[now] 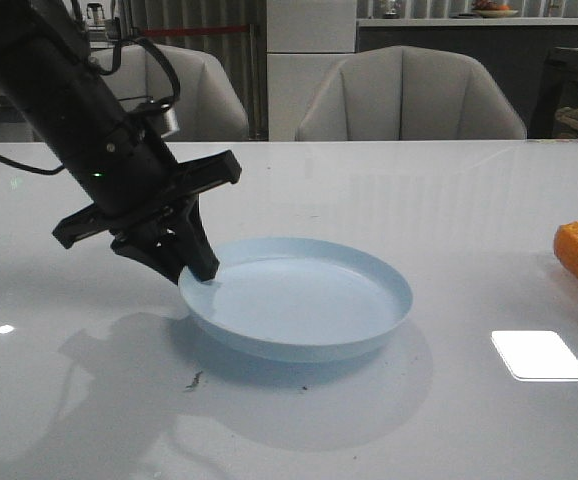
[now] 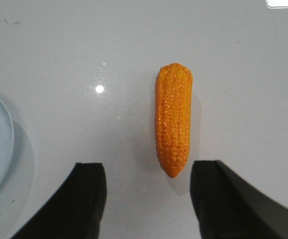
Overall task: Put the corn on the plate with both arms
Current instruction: 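Lift the plate with the left gripper and carry it toward the table center, then release the plate and raise the left gripper away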
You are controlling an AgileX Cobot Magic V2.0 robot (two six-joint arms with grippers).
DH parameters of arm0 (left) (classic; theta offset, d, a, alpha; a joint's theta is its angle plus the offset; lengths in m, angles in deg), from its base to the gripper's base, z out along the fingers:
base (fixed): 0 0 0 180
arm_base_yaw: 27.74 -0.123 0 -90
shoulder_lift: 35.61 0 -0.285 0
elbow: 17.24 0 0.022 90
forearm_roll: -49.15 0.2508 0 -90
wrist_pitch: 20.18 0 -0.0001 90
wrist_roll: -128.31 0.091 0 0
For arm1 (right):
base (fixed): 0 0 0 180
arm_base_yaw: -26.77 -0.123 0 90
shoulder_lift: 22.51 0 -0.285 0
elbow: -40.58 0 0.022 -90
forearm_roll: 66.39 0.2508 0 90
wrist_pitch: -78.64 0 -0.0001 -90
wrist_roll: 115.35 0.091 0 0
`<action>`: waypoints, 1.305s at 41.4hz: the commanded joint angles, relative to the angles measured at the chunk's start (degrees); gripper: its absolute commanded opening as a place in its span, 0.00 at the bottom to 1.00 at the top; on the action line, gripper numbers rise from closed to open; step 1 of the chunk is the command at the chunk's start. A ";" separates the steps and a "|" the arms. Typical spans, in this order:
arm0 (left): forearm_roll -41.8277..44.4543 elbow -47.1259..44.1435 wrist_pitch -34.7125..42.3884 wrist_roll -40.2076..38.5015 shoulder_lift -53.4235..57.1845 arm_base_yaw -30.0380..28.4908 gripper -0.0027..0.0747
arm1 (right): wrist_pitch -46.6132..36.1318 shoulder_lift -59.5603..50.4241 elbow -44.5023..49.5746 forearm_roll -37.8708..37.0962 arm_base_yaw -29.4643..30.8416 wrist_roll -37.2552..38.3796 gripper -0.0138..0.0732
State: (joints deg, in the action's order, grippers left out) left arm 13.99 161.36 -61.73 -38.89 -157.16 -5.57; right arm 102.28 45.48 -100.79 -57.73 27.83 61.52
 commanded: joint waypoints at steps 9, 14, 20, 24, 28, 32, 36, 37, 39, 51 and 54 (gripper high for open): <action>-1.90 1.37 -0.53 -0.07 1.12 0.47 0.21 | -3.41 -0.52 -1.95 -0.25 0.08 -0.48 0.72; -1.90 1.61 0.21 0.84 1.12 0.47 0.35 | -3.41 -0.52 -1.95 -0.25 0.08 -0.48 0.72; -1.81 1.75 0.55 0.99 1.12 0.47 0.64 | -3.41 -0.52 -1.95 -0.25 0.08 -0.48 0.72; -1.81 2.00 1.53 1.13 1.12 0.47 0.70 | -3.35 -0.52 -1.95 -0.25 0.08 -0.48 0.72; -1.14 3.13 0.71 2.97 1.34 0.35 0.68 | -2.82 -0.52 -1.95 -0.25 0.08 -0.48 0.72; 0.63 5.84 -1.44 5.42 1.58 0.35 0.64 | -1.78 -0.52 -1.95 -0.25 0.08 -0.48 0.72; 3.71 9.76 -3.78 5.43 2.28 0.35 0.61 | -0.85 -0.52 -1.95 -0.25 0.08 -0.48 0.72; 4.51 10.55 -4.02 5.43 2.64 0.35 0.60 | -0.82 -0.52 -1.95 -0.25 0.08 -0.48 0.72; 6.22 12.15 -3.91 5.43 3.64 0.35 0.59 | -0.77 -0.52 -1.95 -0.25 0.08 -0.48 0.72; 17.24 14.20 5.38 5.19 16.13 -0.09 0.55 | -0.84 -0.52 -1.95 -0.25 0.08 -0.48 0.72; 18.34 13.15 7.31 5.06 20.22 -1.24 0.55 | -0.73 -0.52 -1.95 -0.25 0.08 -0.48 0.72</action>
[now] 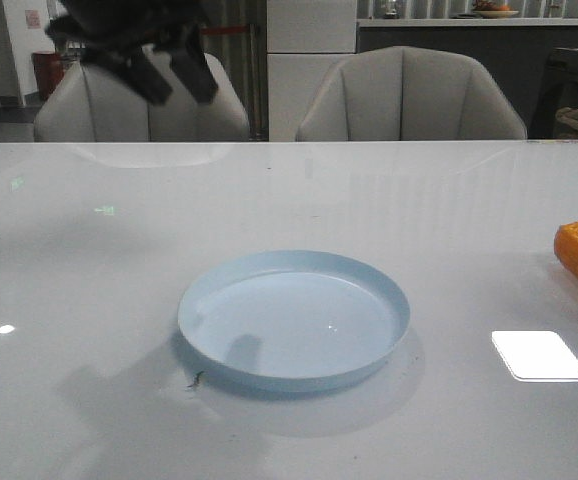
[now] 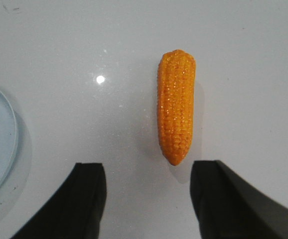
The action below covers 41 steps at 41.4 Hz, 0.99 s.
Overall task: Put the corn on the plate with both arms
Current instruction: 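Release the plate and raise the left gripper away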
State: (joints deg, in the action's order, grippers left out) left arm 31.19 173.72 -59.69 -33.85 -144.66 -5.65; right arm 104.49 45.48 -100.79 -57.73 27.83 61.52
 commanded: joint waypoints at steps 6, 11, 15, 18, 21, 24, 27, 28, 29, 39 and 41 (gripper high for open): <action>1.13 -6.96 10.26 0.02 16.47 -6.23 0.55 | -2.90 -0.52 -1.95 -0.25 0.08 -0.48 0.72; 1.13 -18.38 15.56 0.02 24.71 -10.94 0.55 | -2.42 -0.52 -1.95 -0.25 0.08 -0.48 0.72; 1.13 -27.19 20.49 0.02 31.56 -13.49 0.55 | -1.61 -0.52 -1.95 -0.25 0.08 -0.48 0.72; 1.69 -33.21 23.95 0.02 36.46 -15.16 0.55 | -0.73 -0.52 -1.95 -0.25 0.08 -0.48 0.72; 1.81 -38.49 26.55 0.02 40.44 -16.73 0.55 | 0.37 -0.52 -1.95 -0.25 0.08 -0.48 0.72; 1.81 -43.71 28.75 0.02 43.92 -17.93 0.55 | 0.89 -0.52 -1.95 -0.25 0.08 -0.48 0.72; 1.81 -49.45 30.31 0.02 47.35 -18.74 0.55 | 1.02 -0.52 -1.95 -0.25 0.08 -0.48 0.72; 1.81 -50.70 30.44 0.02 48.10 -18.99 0.55 | 1.02 -0.52 -1.95 -0.25 0.08 -0.48 0.72; 1.81 -52.26 30.84 0.02 48.99 -18.99 0.55 | 0.96 -0.52 -1.95 -0.25 0.08 -0.48 0.72; 1.71 -59.13 31.17 0.02 51.76 -19.01 0.55 | 1.84 -0.52 -1.95 -0.25 0.08 -0.48 0.72; 1.60 -59.13 30.07 0.02 51.63 -19.01 0.55 | 2.40 -0.52 -1.95 0.06 0.08 -0.48 0.72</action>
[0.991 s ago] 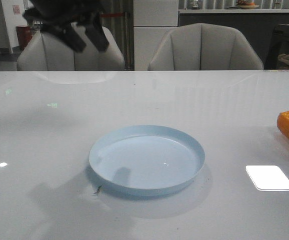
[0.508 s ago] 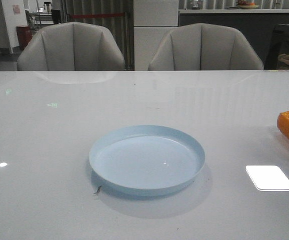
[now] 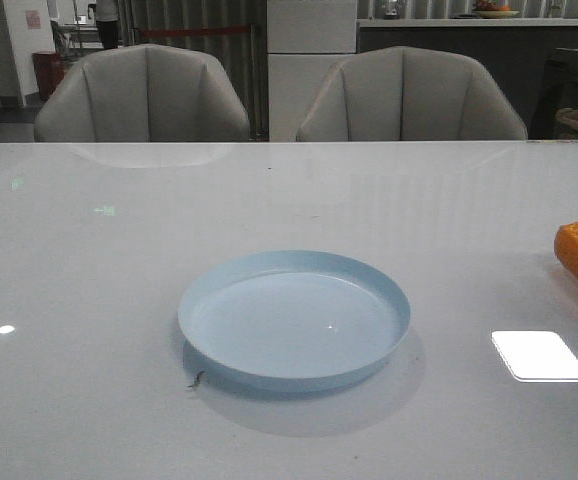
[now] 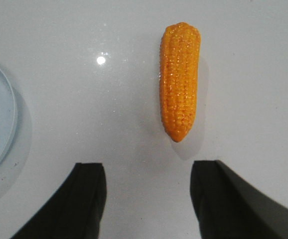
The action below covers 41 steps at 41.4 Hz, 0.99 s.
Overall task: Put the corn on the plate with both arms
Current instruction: 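Release the plate and raise the left gripper away, then lower the right gripper onto the orange corn cob and grasp it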
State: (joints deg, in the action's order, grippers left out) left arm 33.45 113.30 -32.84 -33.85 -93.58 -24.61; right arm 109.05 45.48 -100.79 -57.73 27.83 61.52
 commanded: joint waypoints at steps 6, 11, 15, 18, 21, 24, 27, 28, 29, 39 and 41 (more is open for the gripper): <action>-0.86 1.29 2.34 0.02 -0.23 -0.06 0.55 | -2.07 -0.50 -1.95 0.12 0.08 -0.48 0.72; -0.86 1.29 2.45 0.02 -0.49 -0.06 0.55 | -2.84 -0.45 -1.95 0.12 0.08 -0.48 0.72; -0.86 1.29 2.91 0.02 -0.49 -0.06 0.55 | -4.27 0.36 -1.95 0.12 0.08 -0.48 0.72; -0.86 1.29 3.81 0.02 -0.49 -0.06 0.55 | -6.56 1.78 -2.02 0.07 0.08 -0.48 0.72; -0.86 1.29 4.47 0.02 -0.49 -0.06 0.55 | -8.20 3.82 -2.58 0.07 0.08 -0.48 0.72; -0.86 1.29 5.04 0.02 -0.49 -0.06 0.55 | -8.04 6.57 -4.04 0.07 0.08 -0.48 0.72; -0.86 1.29 5.14 0.02 -0.49 -0.06 0.55 | -7.38 9.92 -6.40 0.07 0.08 -0.48 0.72; -0.86 1.29 5.14 0.02 -0.49 -0.06 0.55 | -7.27 11.01 -6.89 0.07 0.08 -0.48 0.72; -0.86 1.29 5.14 0.02 -0.49 -0.06 0.55 | -7.16 12.46 -7.93 0.07 0.08 -0.48 0.72; -0.86 1.29 5.14 0.02 -0.49 -0.06 0.55 | -4.55 24.99 -19.25 0.13 0.26 -0.43 0.72; -0.86 1.29 5.14 0.02 -0.49 -0.06 0.55 | -2.91 27.57 -22.01 0.13 0.48 -0.43 0.72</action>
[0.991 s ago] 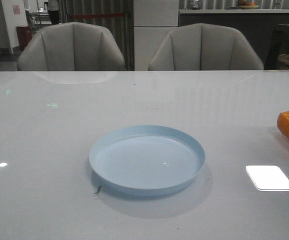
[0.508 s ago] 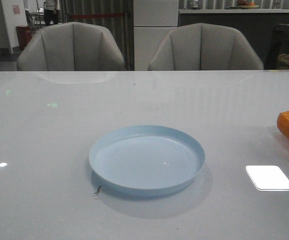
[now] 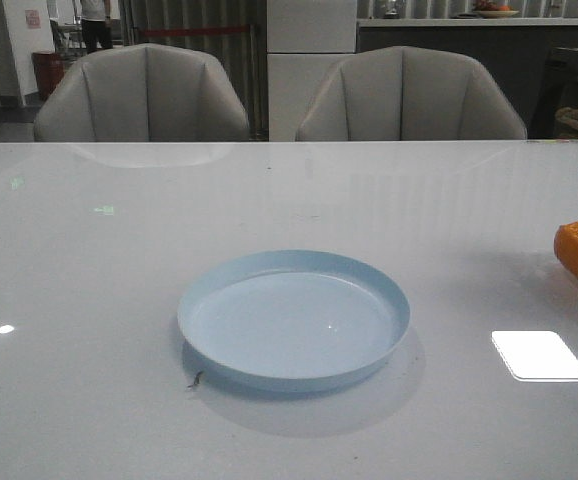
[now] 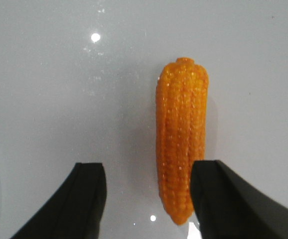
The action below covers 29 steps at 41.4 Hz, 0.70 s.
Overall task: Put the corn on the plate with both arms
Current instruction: 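Lower the right gripper onto the orange corn cob and grasp it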
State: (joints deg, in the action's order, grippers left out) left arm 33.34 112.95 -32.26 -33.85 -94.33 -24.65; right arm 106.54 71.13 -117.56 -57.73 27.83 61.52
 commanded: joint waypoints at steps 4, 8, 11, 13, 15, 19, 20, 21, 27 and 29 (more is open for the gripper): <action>-0.75 1.64 4.55 0.02 0.26 -0.01 0.55 | 3.19 6.92 -10.68 -0.10 0.84 -0.37 0.72; -0.75 1.64 4.55 0.02 0.26 -0.01 0.55 | 5.78 10.63 -15.03 -0.29 1.28 -0.18 0.72; -0.75 1.64 4.55 0.02 0.26 -0.01 0.55 | 7.74 13.18 -17.71 -1.68 1.40 1.22 0.72; -0.75 1.64 4.55 0.02 0.26 -0.01 0.55 | 8.94 14.78 -19.01 -4.06 1.40 2.81 0.72; -0.75 1.64 4.55 0.02 0.26 -0.01 0.55 | 9.81 15.70 -19.81 -6.21 1.40 4.45 0.72; -0.75 1.64 4.55 0.02 0.26 -0.01 0.55 | 11.29 17.25 -20.57 -9.53 1.40 5.82 0.72; -0.75 1.64 4.55 0.02 0.26 -0.01 0.55 | 11.29 17.42 -20.57 -9.93 1.40 5.90 0.72; -0.75 1.64 4.55 0.02 0.26 -0.01 0.55 | 11.29 17.67 -20.57 -10.14 1.40 5.90 0.72; -0.75 1.64 4.55 0.02 0.26 -0.01 0.55 | 10.77 18.90 -20.57 -10.43 1.40 5.96 0.72; -0.75 1.64 4.55 0.02 0.26 -0.01 0.55 | 10.54 19.37 -20.57 -10.43 1.40 6.01 0.72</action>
State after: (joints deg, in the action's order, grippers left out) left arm 33.34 112.95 -32.26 -33.85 -94.33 -24.65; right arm 119.06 92.77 -136.21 -67.39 28.90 67.25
